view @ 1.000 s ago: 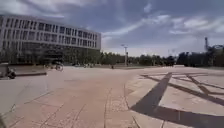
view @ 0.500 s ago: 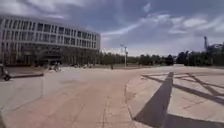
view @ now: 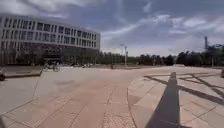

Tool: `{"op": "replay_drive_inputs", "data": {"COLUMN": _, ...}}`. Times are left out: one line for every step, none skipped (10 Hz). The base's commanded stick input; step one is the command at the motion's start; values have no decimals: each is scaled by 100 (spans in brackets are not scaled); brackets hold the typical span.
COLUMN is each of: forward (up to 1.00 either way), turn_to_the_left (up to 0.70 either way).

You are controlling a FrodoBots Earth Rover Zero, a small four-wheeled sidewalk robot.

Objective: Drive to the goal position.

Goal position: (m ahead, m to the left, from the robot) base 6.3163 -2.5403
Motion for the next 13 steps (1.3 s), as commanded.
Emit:
{"op": "replay_drive_inputs", "data": {"forward": 60, "turn_to_the_left": 15}}
{"op": "replay_drive_inputs", "data": {"forward": 60, "turn_to_the_left": 15}}
{"op": "replay_drive_inputs", "data": {"forward": 60, "turn_to_the_left": 15}}
{"op": "replay_drive_inputs", "data": {"forward": 60, "turn_to_the_left": 10}}
{"op": "replay_drive_inputs", "data": {"forward": 60, "turn_to_the_left": 0}}
{"op": "replay_drive_inputs", "data": {"forward": 60, "turn_to_the_left": 0}}
{"op": "replay_drive_inputs", "data": {"forward": 60, "turn_to_the_left": 0}}
{"op": "replay_drive_inputs", "data": {"forward": 60, "turn_to_the_left": 0}}
{"op": "replay_drive_inputs", "data": {"forward": 60, "turn_to_the_left": 0}}
{"op": "replay_drive_inputs", "data": {"forward": 60, "turn_to_the_left": 0}}
{"op": "replay_drive_inputs", "data": {"forward": 60, "turn_to_the_left": 0}}
{"op": "replay_drive_inputs", "data": {"forward": 60, "turn_to_the_left": 0}}
{"op": "replay_drive_inputs", "data": {"forward": 60, "turn_to_the_left": 0}}
